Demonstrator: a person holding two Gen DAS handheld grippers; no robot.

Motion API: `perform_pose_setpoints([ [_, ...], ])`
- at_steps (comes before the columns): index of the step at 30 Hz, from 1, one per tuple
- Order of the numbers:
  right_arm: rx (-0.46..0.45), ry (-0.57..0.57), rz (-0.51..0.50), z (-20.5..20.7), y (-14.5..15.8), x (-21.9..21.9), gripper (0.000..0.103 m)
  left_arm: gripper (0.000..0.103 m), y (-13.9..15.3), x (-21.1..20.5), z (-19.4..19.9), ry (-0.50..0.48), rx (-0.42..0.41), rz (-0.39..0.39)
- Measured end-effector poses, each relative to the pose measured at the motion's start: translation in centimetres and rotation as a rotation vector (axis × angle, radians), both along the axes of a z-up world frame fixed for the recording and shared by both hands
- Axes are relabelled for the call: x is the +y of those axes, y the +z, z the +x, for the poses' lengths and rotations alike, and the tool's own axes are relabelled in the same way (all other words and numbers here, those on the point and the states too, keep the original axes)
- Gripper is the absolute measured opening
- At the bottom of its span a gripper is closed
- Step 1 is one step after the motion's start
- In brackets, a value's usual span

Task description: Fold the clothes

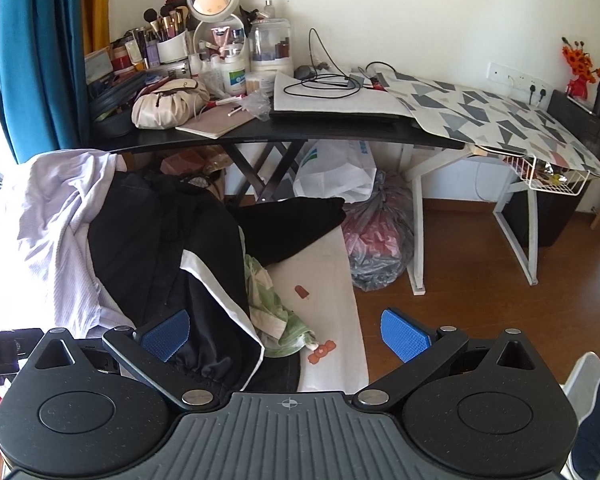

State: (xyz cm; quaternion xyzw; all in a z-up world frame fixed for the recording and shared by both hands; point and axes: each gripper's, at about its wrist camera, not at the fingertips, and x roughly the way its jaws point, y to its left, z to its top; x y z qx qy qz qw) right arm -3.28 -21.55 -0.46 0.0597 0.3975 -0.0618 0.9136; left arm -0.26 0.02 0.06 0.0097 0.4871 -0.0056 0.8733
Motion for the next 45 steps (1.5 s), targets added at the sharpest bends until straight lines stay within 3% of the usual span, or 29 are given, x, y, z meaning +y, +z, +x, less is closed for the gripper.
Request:
perform_pose_setpoints([
  [21, 0.010, -0.013, -0.004, -0.3, 0.2, 0.0, 0.102, 0.103, 0.0, 0.0, -0.4, -0.009, 0.011, 0.003],
  [45, 0.038, -0.017, 0.005, -0.6, -0.5, -0.6, 0.102, 0.103, 0.5, 1.0, 0.1, 0.074, 0.005, -0.026],
])
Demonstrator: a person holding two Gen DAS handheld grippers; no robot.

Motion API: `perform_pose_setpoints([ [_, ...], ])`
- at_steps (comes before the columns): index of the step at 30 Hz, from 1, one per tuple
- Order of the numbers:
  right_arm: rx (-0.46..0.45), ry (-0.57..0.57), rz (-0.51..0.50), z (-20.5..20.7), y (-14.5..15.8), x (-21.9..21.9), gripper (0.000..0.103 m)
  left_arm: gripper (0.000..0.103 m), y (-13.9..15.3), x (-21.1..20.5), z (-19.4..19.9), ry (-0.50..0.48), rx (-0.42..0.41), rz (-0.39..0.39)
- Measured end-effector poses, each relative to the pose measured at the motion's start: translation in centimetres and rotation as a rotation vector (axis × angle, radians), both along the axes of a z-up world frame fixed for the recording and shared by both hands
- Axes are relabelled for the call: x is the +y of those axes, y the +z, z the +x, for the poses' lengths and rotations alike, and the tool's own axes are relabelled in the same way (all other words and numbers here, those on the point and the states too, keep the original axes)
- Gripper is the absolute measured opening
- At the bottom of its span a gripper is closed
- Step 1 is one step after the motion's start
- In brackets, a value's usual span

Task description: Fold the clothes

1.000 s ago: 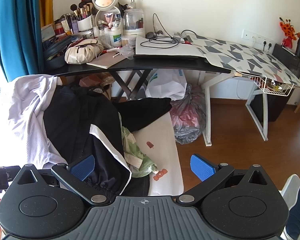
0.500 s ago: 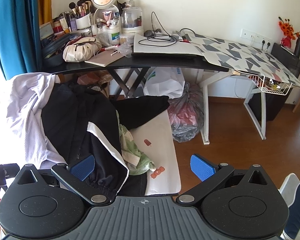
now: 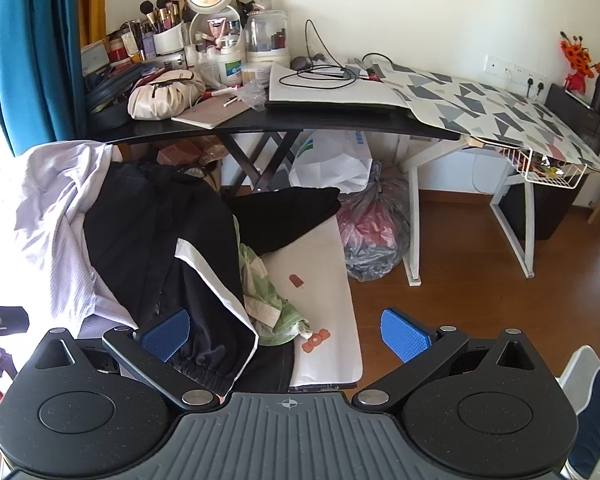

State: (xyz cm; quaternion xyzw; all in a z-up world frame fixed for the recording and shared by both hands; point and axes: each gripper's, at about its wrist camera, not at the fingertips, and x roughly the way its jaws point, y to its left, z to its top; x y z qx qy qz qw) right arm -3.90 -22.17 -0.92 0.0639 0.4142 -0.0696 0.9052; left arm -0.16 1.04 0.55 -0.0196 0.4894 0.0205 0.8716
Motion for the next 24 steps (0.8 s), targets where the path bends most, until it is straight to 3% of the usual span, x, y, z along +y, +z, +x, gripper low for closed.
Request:
perform_pose_setpoints([
  [9, 0.021, 0.006, 0.048, 0.5, -0.7, -0.9, 0.102, 0.102, 1.3, 1.0, 0.7, 0.027, -0.084, 0.005],
  [18, -0.019, 0.044, 0.036, 0.8, -0.2, -0.8, 0.102, 0.102, 1.5, 0.6, 0.7, -0.026, -0.154, 0.118],
  [24, -0.055, 0.048, 0.042, 0.5, 0.2, -0.5, 0.102, 0.102, 1.7, 2.2, 0.2, -0.021, -0.187, 0.068],
])
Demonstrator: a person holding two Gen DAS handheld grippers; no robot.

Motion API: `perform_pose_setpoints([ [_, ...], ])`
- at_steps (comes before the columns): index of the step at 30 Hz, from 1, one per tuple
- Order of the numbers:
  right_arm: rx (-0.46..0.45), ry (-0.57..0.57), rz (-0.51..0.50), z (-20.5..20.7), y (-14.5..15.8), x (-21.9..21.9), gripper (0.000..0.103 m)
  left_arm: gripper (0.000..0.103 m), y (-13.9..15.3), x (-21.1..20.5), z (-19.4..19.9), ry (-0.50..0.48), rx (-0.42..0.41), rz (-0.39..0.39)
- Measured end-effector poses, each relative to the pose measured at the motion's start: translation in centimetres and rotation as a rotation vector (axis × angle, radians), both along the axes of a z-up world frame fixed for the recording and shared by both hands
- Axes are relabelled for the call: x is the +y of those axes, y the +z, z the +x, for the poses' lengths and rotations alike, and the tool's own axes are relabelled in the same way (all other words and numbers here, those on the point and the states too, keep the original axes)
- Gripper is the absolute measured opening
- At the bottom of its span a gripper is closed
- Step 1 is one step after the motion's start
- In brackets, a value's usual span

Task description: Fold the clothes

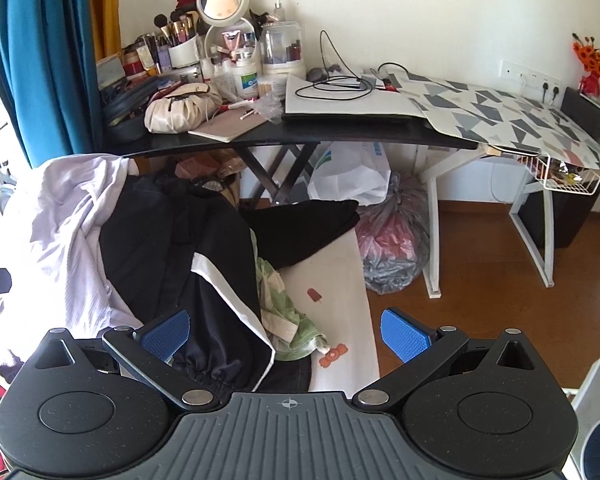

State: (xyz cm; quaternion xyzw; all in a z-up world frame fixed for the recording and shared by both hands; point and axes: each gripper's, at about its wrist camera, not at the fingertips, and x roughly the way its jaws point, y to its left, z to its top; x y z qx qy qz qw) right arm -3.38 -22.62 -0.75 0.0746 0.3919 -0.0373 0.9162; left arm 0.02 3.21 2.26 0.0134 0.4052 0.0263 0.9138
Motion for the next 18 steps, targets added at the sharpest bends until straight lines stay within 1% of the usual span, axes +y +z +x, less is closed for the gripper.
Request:
perform_pose_setpoints([
  [2, -0.004, -0.002, -0.001, 0.0, 0.0, 0.3, 0.102, 0.102, -0.1, 0.8, -0.1, 0.004, 0.002, 0.003],
  [6, -0.047, 0.019, -0.029, 0.0, 0.5, 1.7, 0.102, 0.102, -0.4, 2.3, -0.4, 0.011, 0.006, 0.010],
  [11, -0.045, 0.069, -0.041, 0.4, 0.9, 3.7, 0.102, 0.102, -0.7, 4.5, -1.0, 0.022, -0.004, 0.011],
  [15, -0.038, 0.075, -0.029, 0.4, 1.0, 5.1, 0.102, 0.102, -0.9, 7.4, -1.6, 0.053, -0.022, -0.022],
  [18, -0.037, 0.057, -0.029, 0.0, 1.1, 5.8, 0.102, 0.102, -1.2, 9.7, -2.1, 0.083, -0.056, -0.049],
])
